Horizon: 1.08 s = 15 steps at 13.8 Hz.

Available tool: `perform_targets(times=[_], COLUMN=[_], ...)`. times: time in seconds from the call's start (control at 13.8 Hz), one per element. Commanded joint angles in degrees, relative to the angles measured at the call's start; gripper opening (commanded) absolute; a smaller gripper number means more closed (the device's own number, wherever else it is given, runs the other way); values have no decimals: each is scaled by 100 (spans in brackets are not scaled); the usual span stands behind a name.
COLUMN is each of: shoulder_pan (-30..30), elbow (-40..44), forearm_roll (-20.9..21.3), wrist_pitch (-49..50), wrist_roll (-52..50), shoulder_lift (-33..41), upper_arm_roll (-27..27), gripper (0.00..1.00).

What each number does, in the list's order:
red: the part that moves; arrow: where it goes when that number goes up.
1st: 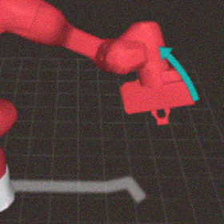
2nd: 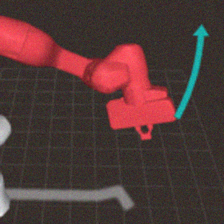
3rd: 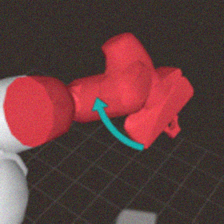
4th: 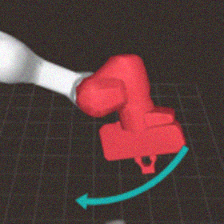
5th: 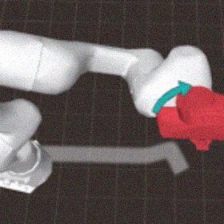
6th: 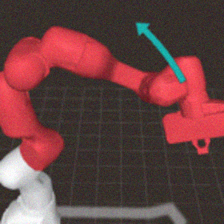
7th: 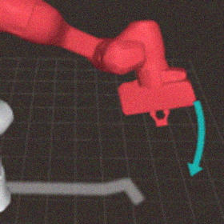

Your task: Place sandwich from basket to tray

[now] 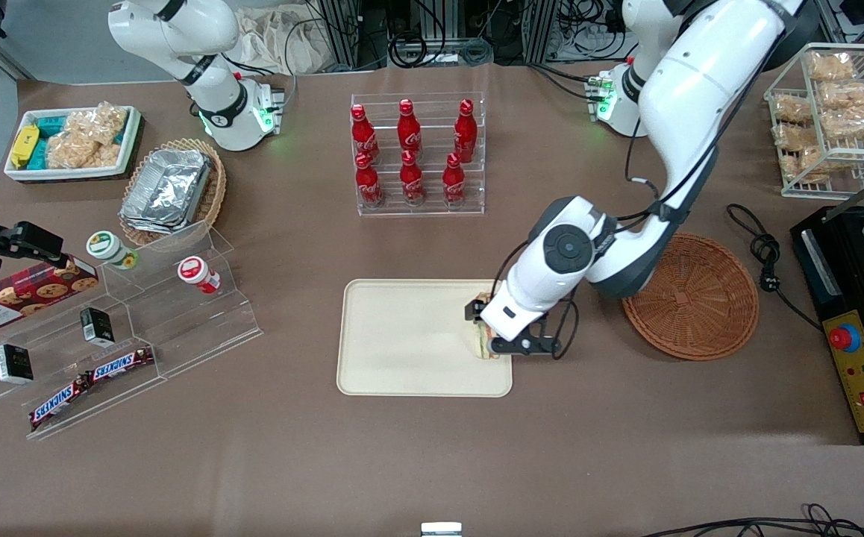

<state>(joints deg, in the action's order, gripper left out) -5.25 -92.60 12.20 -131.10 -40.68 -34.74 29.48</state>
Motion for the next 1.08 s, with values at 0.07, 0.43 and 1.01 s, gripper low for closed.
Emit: perform_targets(times=[0.07,0.43,1.01], shoulder_pan=[507,859,402], elbow=[126,936,-284], forearm_roll=[-401,-526,-1097], wrist_pitch=[1592,4273,4761], wrist_roll=[278,814,2572], shoulder_lift=[1194,2013,3929], upper_arm_roll=[67,-116,-1893], gripper=[99,99,99])
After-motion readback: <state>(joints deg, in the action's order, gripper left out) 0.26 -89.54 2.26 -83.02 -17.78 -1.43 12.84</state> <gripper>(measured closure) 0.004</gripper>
